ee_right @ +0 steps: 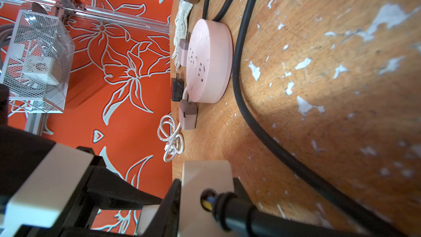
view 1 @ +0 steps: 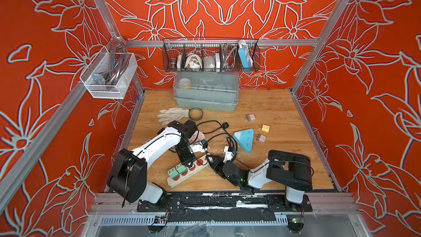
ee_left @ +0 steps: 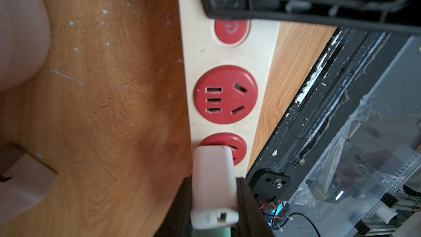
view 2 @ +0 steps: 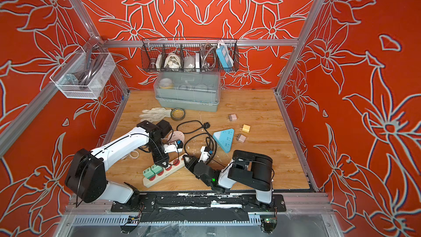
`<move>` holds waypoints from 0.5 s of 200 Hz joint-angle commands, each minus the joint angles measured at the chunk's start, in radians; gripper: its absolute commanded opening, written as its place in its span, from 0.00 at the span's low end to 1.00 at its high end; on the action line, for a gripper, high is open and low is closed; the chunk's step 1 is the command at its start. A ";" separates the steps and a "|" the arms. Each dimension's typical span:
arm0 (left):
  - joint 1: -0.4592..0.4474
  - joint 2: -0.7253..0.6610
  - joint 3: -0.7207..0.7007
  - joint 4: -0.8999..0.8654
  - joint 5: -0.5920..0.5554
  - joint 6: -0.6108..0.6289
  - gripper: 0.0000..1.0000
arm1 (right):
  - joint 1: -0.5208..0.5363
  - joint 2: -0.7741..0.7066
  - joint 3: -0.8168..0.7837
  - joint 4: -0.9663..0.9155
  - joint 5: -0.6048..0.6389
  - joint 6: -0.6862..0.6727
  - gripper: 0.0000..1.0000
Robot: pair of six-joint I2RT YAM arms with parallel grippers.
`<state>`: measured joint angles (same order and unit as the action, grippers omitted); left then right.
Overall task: Pull the plug off the socket
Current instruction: Remove the plug from the socket.
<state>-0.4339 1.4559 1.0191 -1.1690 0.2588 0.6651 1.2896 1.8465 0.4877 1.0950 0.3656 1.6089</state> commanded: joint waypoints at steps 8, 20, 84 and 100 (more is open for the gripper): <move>0.015 -0.015 0.049 -0.034 0.038 -0.003 0.00 | 0.004 0.039 -0.047 -0.263 0.030 -0.092 0.00; 0.038 -0.003 0.063 -0.029 0.051 -0.012 0.00 | 0.005 0.028 -0.041 -0.300 0.031 -0.096 0.00; -0.066 -0.018 0.067 -0.051 -0.031 0.041 0.00 | 0.005 0.041 -0.018 -0.375 0.035 -0.061 0.00; -0.068 -0.051 0.073 -0.046 -0.043 0.048 0.00 | 0.005 0.051 -0.017 -0.371 0.036 -0.053 0.00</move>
<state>-0.4870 1.4796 1.0519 -1.1759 0.1997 0.6838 1.2900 1.8275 0.5022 1.0187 0.3882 1.6470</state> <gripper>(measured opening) 0.252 0.332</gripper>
